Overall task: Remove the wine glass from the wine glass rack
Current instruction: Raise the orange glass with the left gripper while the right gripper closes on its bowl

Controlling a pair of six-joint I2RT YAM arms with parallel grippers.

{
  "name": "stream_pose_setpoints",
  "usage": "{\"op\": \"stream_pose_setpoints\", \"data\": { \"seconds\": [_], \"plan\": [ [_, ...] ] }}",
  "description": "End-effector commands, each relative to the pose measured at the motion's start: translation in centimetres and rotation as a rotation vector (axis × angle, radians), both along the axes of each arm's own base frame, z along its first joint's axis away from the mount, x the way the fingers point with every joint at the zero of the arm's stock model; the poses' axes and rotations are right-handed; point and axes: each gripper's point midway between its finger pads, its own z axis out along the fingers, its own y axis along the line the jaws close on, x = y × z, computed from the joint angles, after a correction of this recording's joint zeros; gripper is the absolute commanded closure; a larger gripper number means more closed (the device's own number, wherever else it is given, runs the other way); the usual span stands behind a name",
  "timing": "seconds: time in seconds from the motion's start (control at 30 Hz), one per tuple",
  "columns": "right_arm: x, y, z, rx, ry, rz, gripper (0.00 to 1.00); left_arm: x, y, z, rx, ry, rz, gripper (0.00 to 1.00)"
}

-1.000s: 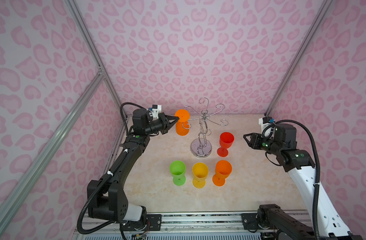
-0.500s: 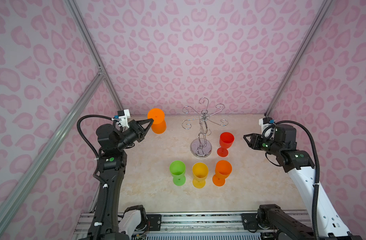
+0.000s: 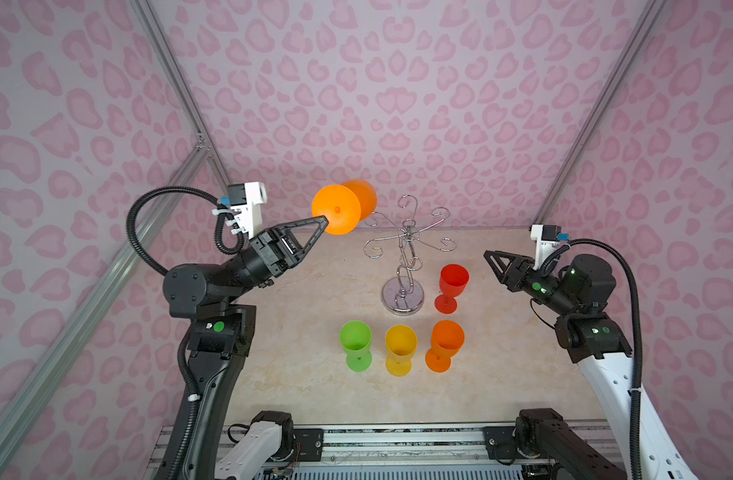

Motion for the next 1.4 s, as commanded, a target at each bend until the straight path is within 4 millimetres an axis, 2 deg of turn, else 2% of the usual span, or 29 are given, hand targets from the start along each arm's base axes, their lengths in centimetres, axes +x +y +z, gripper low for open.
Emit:
{"op": "stream_pose_setpoints", "data": {
  "seconds": [0.0,0.13,0.33,0.53,0.93,1.13,1.37],
  "plan": [
    [-1.7,1.5,5.8,0.184,-0.197,0.15,0.55,-1.0,-1.5,1.4,-0.121,-0.059,-0.12,0.98],
    [-3.0,2.0,7.7,0.308,-0.309,0.243,0.53,-1.3,-3.9,1.4,-0.225,-0.063,-0.27,0.98],
    [-3.8,2.4,8.4,0.394,-0.369,0.316,0.51,-0.9,-6.1,1.1,-0.365,-0.033,-0.434,0.98],
    [-4.1,3.1,9.3,0.426,-0.411,0.359,0.5,0.7,-8.8,-0.5,-0.416,0.064,-0.55,0.98],
    [-3.9,4.0,10.0,0.479,-0.44,0.443,0.51,2.0,-10.6,-2.0,-0.411,0.133,-0.57,0.98],
    [-4.6,4.3,10.6,0.528,-0.47,0.519,0.52,2.7,-11.5,-2.8,-0.407,0.172,-0.586,0.98],
    [-5.6,5.8,10.6,0.494,-0.477,0.603,0.59,3.1,-11.9,-2.8,-0.407,0.187,-0.598,0.98]
  ]
}}
